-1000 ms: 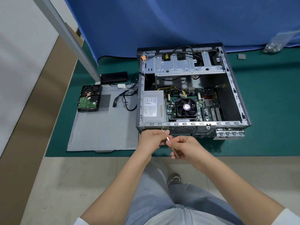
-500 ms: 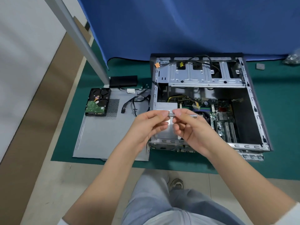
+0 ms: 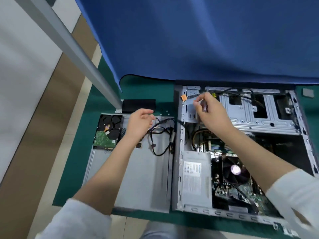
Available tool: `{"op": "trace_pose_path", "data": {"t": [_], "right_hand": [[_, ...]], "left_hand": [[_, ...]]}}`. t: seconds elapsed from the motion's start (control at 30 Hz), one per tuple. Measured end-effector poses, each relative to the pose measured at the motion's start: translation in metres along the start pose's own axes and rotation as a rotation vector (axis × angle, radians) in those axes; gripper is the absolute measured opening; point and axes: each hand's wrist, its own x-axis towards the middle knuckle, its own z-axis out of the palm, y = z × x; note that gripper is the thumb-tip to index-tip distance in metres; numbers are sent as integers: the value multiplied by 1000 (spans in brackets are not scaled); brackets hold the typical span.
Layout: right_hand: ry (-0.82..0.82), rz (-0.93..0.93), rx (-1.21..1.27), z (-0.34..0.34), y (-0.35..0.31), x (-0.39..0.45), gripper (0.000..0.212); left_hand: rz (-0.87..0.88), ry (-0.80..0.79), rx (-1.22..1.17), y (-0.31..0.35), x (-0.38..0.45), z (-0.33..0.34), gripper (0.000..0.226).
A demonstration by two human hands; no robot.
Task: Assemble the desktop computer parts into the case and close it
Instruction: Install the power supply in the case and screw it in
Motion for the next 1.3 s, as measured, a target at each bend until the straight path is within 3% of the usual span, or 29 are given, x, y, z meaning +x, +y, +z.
{"op": "trace_pose_path", "data": {"t": [0.13,0.27,0.43,0.6,0.77,1.0,1.17,1.3], "right_hand": [[30,-177,-320,10,22,27,5],[72,-179,-333,13,26,32,8],[82,-187,-345,13,26,33,8],[71,-183,-359,13,27,34,10],[79,-187,-357,14,29,34,8],[92,-186,-347,14,30,34,10],[79,-183,-292,14,33,34,13],[76,-162,-236,12,33,31,26]], "left_hand": [[145,2,433,-13,53,4,22],[256,-80,693,-22,87,18,25],[257,-231,865,-28,112,43,24],[179,-243,938,-27,122,54,26],[140,-222,891,-34,126,53,17],[221,-116,835,-38,115,53,12],[135,75,366,-28,96,43,2],[-3,104,-49,-12,66,30,7]]}}
